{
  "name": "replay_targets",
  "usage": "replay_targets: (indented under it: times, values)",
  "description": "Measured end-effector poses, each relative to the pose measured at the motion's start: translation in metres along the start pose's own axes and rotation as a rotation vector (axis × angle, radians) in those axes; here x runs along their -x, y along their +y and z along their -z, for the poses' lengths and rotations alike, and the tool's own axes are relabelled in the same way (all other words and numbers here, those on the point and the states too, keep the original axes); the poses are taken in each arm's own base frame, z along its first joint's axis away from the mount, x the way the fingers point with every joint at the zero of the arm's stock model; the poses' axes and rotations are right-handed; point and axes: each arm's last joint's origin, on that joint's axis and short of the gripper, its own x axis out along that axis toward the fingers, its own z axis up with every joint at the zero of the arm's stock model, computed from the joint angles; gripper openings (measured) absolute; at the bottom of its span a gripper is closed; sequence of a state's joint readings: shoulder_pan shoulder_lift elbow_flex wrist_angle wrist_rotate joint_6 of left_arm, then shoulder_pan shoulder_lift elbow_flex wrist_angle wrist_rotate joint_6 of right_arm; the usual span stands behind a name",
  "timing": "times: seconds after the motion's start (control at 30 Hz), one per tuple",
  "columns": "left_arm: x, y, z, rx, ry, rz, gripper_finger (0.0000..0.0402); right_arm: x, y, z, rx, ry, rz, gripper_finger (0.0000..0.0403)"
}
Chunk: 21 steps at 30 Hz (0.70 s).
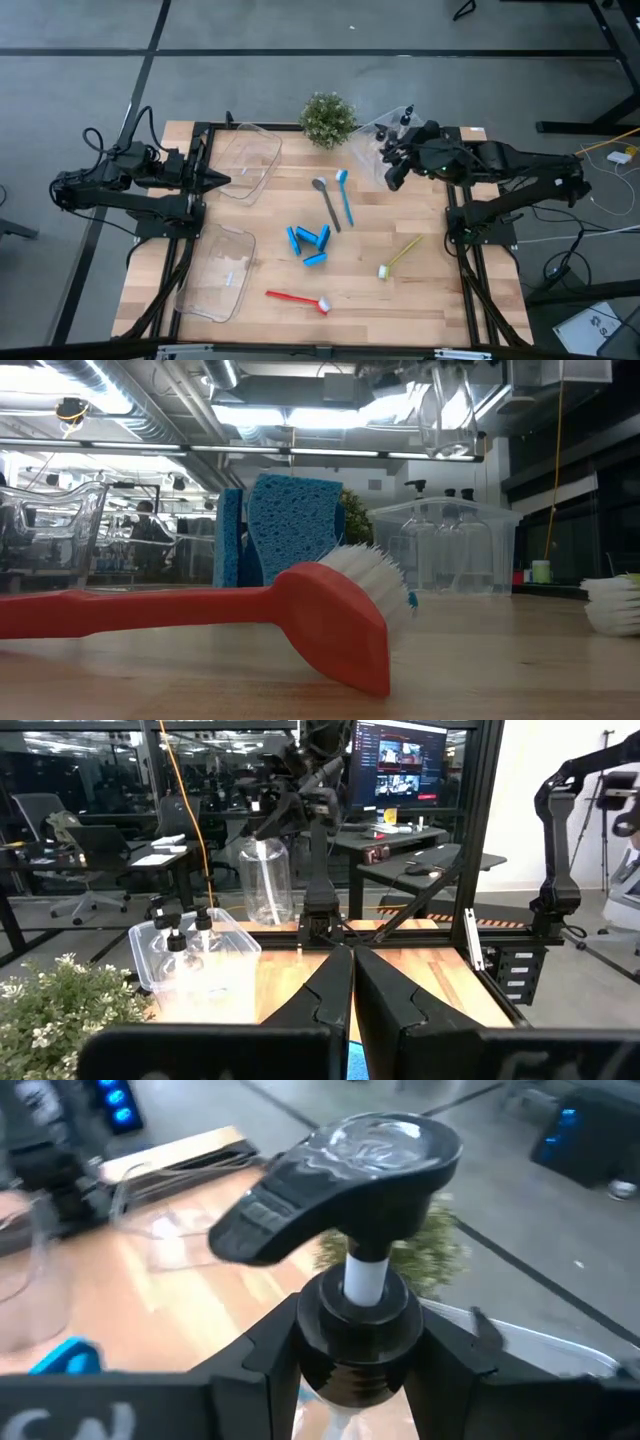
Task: Pick & Place Kitchen Sink Supplies
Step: Put the soap dispenser into the white bin
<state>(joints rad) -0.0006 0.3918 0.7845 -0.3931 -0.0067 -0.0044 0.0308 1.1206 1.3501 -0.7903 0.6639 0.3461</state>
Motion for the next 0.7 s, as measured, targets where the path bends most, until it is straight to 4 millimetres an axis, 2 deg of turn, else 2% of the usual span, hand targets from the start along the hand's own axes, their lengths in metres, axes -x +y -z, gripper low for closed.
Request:
replay_targets:
  times: [0.2,0.37,0.7]
  values:
    - [0.000,0.000,0.000,0.000,0.000,0.000,0.0012,0.003,-0.019,0.009,-0.077,-0.045,0.055,0.0134]
    - [0.000,0.000,0.000,0.000,0.000,0.000,0.0012,-0.003,-0.029,0.018,-0.118,-0.048,0.155,0.0142]
    - [0.000,0.000,0.000,0.000,0.000,0.000,0.0011,-0.028,-0.031,0.022,-0.138,-0.060,0.266,0.0139]
